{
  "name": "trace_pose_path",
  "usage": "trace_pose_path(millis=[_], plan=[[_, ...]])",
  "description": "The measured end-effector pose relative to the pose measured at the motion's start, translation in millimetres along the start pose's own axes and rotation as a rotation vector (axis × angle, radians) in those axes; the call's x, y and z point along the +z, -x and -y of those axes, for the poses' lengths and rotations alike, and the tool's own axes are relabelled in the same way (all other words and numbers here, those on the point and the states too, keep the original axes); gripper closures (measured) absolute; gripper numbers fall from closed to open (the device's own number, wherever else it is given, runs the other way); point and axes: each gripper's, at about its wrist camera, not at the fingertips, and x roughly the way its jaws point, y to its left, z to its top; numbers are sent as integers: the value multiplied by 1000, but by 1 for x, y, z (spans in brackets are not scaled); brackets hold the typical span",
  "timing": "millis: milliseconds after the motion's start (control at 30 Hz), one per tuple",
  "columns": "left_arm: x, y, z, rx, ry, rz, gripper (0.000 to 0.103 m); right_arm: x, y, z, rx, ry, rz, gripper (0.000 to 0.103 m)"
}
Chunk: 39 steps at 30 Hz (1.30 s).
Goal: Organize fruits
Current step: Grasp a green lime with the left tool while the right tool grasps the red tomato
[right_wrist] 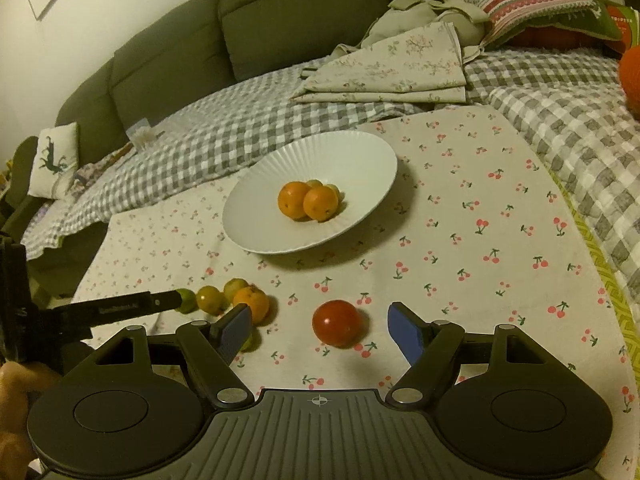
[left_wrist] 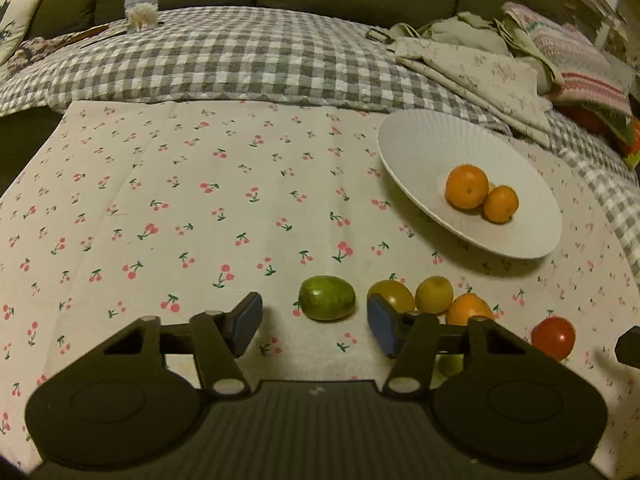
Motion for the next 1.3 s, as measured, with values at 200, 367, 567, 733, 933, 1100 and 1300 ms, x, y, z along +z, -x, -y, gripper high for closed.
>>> trace_pose_path(millis=[200,367,567,733,933,1100,1300], plan=[[-2,-10,6,22,-60,6,60,-2,-6,-1,-20,16,-16,27],[-2,-11,13,9,-102,19,71,-2,-8,-1,-27,13,-20,27],[-3,-10,12,11,-102,21,71,-3,-13,-2,-38,24,-29,27],[-4,-6,12,26,-93,15,71,-4,-18,0,-47,23,-39,28],[-6,1,11,29,-75,10,71,-5,-24,1,-55,13,-49,28],[-4,7,7,17,-47,8,71,-6,-34,-2,-57,22,-64,31],[-1,12,1,3,-3,6,71,-4,-48,1,-55,-6,-76,34]])
